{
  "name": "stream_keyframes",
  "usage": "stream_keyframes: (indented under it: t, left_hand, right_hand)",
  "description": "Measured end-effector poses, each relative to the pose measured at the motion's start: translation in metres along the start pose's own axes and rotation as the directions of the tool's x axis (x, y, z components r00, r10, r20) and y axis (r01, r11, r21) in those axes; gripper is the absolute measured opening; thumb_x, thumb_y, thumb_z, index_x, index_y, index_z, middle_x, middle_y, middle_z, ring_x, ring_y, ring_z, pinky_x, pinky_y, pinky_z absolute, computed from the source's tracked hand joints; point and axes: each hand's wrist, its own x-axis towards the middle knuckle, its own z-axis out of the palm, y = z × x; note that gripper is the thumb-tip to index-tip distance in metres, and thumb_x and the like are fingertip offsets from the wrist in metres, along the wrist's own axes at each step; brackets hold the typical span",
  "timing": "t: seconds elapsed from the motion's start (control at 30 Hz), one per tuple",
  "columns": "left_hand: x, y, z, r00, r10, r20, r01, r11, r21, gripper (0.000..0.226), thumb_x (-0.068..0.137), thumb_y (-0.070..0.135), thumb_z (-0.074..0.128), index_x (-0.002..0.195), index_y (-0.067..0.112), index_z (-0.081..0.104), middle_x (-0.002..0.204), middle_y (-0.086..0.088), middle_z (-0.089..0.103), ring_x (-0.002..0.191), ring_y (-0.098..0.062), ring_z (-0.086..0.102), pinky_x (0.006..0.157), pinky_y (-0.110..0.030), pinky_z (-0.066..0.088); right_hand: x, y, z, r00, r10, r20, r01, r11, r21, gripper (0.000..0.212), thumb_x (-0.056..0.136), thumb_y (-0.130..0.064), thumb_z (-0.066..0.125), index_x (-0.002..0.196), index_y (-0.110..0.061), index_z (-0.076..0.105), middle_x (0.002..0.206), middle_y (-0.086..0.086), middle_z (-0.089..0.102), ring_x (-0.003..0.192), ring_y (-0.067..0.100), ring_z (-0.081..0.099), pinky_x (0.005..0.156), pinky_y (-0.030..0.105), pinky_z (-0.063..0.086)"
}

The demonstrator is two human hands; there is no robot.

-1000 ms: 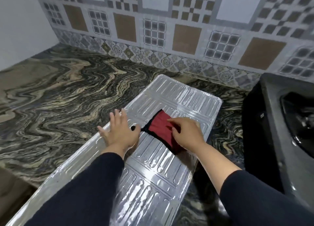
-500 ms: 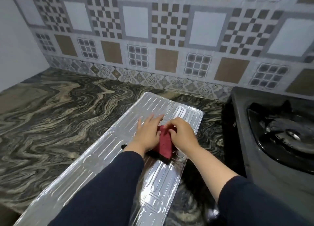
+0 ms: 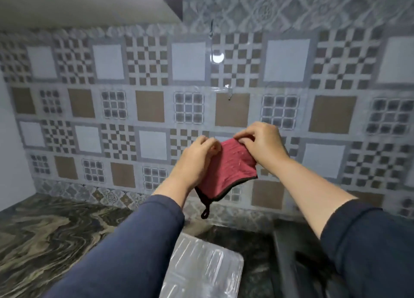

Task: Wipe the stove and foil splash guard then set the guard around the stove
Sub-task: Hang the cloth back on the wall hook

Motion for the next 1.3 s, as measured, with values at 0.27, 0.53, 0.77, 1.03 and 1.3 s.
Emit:
stream_keyframes:
  t: [0.27,0.53,0.77,1.03,1.3]
  left_hand:
    - [0.123,-0.01,0.005,0.988,0.046,-0.147,-0.046,0.999,0.006,0.026,0.086,0.007,0.059,0.1,0.023,0.073,0.104,-0.001,0.068,0.096,-0.019,0.061,0.088,-0.031,0.047]
    - [0.205,-0.034,0.027,0.932,0.065,-0.357,-0.067,0.998,0.008,0.026,0.09,0.004,0.054,0.103,0.013,0.074,0.098,-0.005,0.066,0.086,-0.017,0.059,0.072,-0.01,0.04]
    - [0.208,-0.062,0.048,0.915,0.045,-0.4,-0.1,0.988,-0.118,0.022,0.089,0.006,0.058,0.102,0.015,0.074,0.092,0.003,0.059,0.088,-0.012,0.057,0.077,-0.005,0.042]
    - [0.178,-0.052,0.042,0.984,-0.061,-0.168,0.058,0.998,-0.026,0.033,0.097,0.013,0.046,0.125,0.016,0.062,0.123,-0.008,0.055,0.113,-0.023,0.052,0.094,-0.022,0.036]
    - [0.086,-0.016,0.003,0.986,-0.168,0.006,0.167,0.98,0.11,0.037,0.088,0.004,0.048,0.119,0.015,0.064,0.131,-0.007,0.054,0.119,-0.025,0.052,0.098,-0.033,0.044]
  right_hand:
    - [0.108,0.033,-0.001,0.964,-0.04,-0.261,0.028,0.998,-0.048,0.015,0.085,-0.005,0.066,0.095,-0.01,0.076,0.103,0.009,0.07,0.098,0.023,0.063,0.087,0.02,0.04]
    - [0.173,0.059,0.045,0.937,-0.176,-0.302,0.153,0.983,-0.1,0.028,0.081,-0.009,0.071,0.108,-0.003,0.069,0.101,0.011,0.057,0.082,0.011,0.049,0.076,0.013,0.033]
    - [0.186,0.096,0.071,0.947,-0.109,-0.303,0.108,0.994,-0.021,0.018,0.089,-0.024,0.06,0.098,-0.009,0.064,0.087,-0.007,0.053,0.076,0.002,0.051,0.073,0.033,0.05]
    - [0.151,0.08,0.057,0.975,-0.066,-0.214,0.026,0.982,-0.185,0.03,0.091,-0.014,0.058,0.118,-0.026,0.066,0.11,0.001,0.055,0.106,0.022,0.048,0.093,0.03,0.04]
    - [0.086,0.017,0.024,1.0,-0.023,0.018,0.027,0.97,-0.242,0.03,0.091,-0.016,0.058,0.116,-0.03,0.066,0.126,0.001,0.052,0.125,0.026,0.038,0.106,0.042,0.033]
